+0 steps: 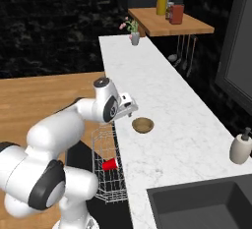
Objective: Pick up the cup and bowl from the counter, place them in the dishwasher, and close the dishwasher door.
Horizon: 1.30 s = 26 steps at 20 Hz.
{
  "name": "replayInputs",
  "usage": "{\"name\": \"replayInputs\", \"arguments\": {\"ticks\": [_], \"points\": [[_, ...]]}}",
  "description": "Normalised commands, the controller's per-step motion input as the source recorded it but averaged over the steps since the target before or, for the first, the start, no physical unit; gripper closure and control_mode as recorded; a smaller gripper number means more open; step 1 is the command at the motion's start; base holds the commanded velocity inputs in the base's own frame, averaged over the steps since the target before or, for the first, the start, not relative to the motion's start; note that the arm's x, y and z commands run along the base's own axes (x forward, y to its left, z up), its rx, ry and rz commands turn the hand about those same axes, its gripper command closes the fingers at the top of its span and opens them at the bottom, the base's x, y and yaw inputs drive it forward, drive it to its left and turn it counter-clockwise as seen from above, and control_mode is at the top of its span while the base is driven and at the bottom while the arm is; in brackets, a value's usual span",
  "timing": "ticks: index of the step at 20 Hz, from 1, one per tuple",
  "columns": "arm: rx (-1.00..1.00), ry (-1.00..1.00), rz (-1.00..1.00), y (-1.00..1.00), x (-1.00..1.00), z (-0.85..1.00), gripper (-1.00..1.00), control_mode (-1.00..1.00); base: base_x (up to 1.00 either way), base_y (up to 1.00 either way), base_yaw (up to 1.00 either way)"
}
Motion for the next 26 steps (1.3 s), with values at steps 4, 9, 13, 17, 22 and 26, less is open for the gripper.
{"name": "replayInputs", "arguments": {"ticks": [4,9,13,17,22,26], "points": [[0.05,0.06,0.0,-0.36,0.31,-0.3,-1.0,-1.0,0.0,0.0,0.0],[0.08,0.07,0.0,-0.36,0.35,-0.42,-1.0,-1.0,0.0,0.0,0.0],[0.17,0.0,0.02,-0.08,0.42,-0.36,-1.0,-1.0,0.0,0.0,0.0],[0.15,0.0,0.08,0.0,0.56,-0.25,-1.0,-1.0,0.0,0.0,0.0],[0.06,0.0,0.05,0.0,0.46,-0.17,-1.0,-1.0,0.0,0.0,0.0],[0.0,0.01,0.0,0.0,0.3,-0.14,-1.0,-1.0,0.0,0.0,0.0]]}}
